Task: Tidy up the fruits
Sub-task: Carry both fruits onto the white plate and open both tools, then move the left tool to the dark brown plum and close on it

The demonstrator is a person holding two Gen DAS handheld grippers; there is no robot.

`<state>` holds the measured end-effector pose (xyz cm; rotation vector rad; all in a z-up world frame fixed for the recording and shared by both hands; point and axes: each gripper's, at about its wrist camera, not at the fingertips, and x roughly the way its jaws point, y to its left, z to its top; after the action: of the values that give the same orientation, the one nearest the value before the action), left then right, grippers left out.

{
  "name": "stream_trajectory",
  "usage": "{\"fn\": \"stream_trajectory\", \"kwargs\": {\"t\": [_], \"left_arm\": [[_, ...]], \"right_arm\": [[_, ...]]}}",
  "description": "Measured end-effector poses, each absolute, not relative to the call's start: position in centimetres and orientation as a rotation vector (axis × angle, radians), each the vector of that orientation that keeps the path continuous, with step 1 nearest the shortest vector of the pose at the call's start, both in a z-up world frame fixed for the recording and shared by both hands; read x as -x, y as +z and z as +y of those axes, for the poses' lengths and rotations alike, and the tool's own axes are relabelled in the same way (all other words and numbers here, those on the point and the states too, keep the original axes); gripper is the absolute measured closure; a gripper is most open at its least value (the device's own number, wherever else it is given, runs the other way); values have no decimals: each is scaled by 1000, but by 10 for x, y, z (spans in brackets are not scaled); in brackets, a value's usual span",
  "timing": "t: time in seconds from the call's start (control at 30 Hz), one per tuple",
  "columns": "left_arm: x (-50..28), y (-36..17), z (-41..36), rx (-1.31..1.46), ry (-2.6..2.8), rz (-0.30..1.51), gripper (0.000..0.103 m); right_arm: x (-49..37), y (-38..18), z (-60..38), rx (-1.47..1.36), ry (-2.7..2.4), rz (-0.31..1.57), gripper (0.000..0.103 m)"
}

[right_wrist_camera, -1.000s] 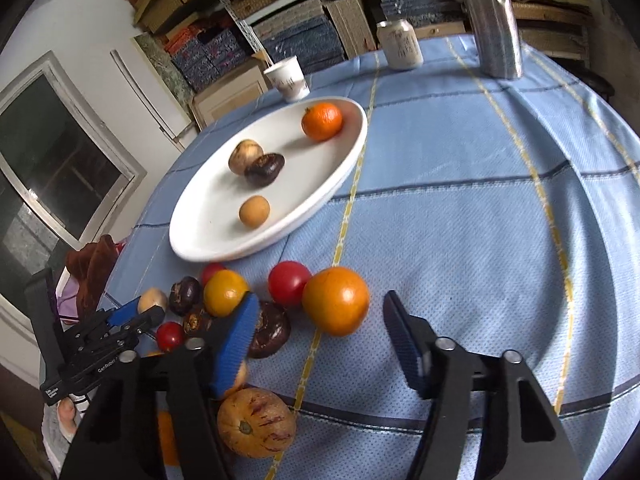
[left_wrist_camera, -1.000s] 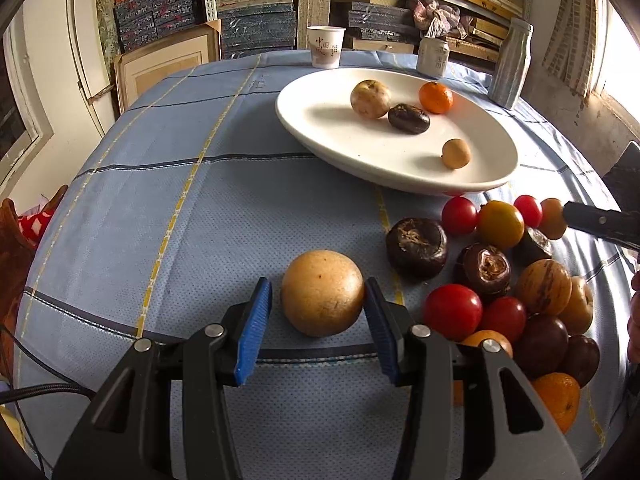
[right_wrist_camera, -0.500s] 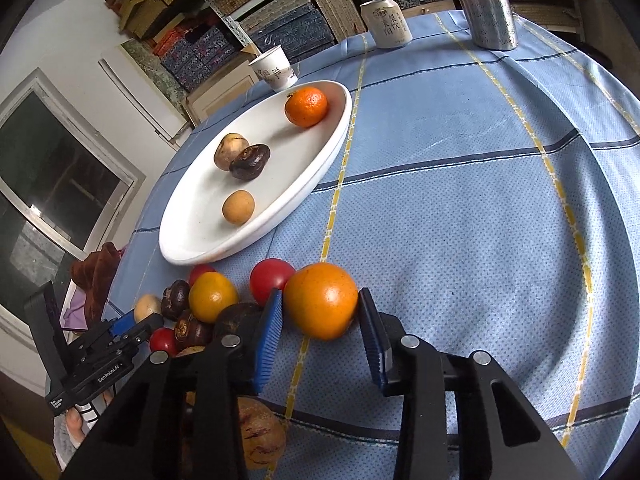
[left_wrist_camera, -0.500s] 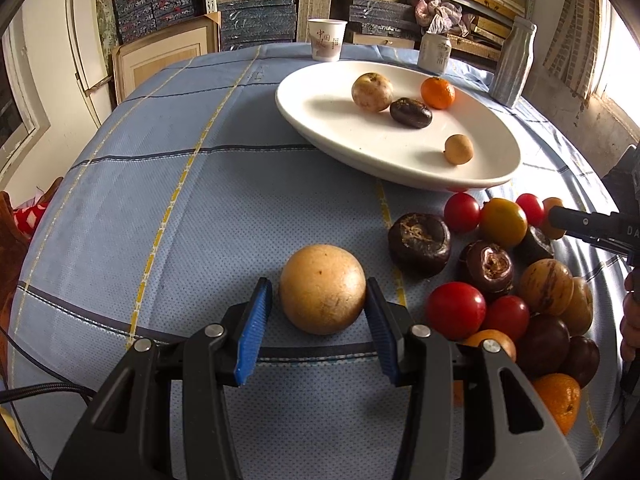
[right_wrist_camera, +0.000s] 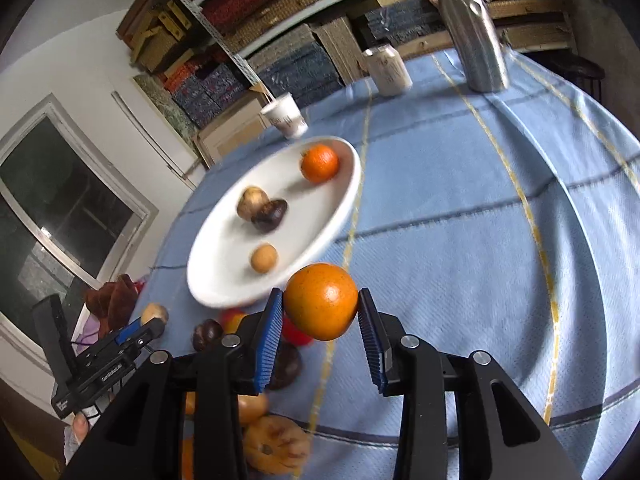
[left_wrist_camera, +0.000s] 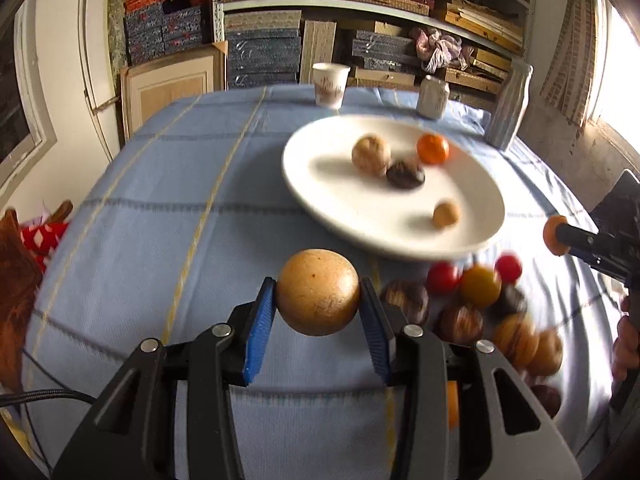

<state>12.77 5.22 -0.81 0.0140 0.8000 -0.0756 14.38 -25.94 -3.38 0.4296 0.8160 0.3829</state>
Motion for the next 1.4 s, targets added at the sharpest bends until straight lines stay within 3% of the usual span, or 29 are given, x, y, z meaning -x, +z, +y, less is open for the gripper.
{"fn": "stream_trajectory", "kwargs": {"t": [0.17,0.4,0.43,0.47,0.53,0.67,0.73,0.93,1.4], "left_arm": [[-173,7,30,-33,-84,805,62],[-211,-12,11,-6,-103,849,61],[-212,-14,10,-16,-100,849,54],[-212,-15,9,-32,-95,840,36],[-210,-12,9,-40,-92,814,19],[-202,-7,10,-48,-102,786,16],[-195,-6,13,-60,-82,774,9],[-169,-13,32,-34,-38,778,5],[-145,-38,28,-52,-80,863,5]], "right_arm": [[-172,-6,-224,-357,416,834,65],[-207,-16,-186,-285,371,820,65],[-210,-21,-185,-281,364,818,64],[-211,-26,-184,-280,361,820,64],[-215,-35,-185,-284,364,837,59],[-207,-26,-199,-310,365,798,51],[-197,-19,-209,-331,365,769,45],[-164,-11,-237,-407,365,712,28],[-136,-28,-281,-532,303,728,17]]}}
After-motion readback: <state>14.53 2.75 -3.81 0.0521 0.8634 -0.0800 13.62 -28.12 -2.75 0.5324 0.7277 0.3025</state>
